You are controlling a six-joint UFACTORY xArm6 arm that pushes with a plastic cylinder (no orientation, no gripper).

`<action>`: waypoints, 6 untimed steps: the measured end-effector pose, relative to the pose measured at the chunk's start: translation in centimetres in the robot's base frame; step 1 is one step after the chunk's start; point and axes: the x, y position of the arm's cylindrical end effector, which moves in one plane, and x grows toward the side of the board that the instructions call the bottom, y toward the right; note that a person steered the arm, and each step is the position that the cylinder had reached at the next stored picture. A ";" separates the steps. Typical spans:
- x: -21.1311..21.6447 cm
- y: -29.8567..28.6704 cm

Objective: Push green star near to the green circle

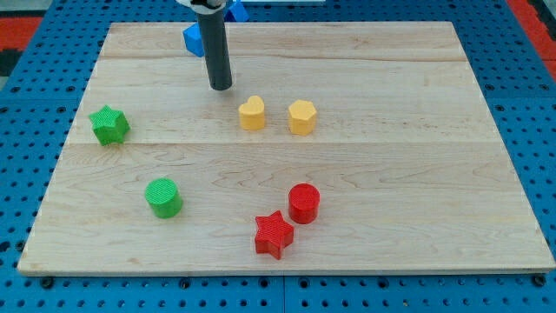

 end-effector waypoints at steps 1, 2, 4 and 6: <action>-1.1 -6.5; 1.1 -15.4; 13.2 -10.1; 17.6 -6.7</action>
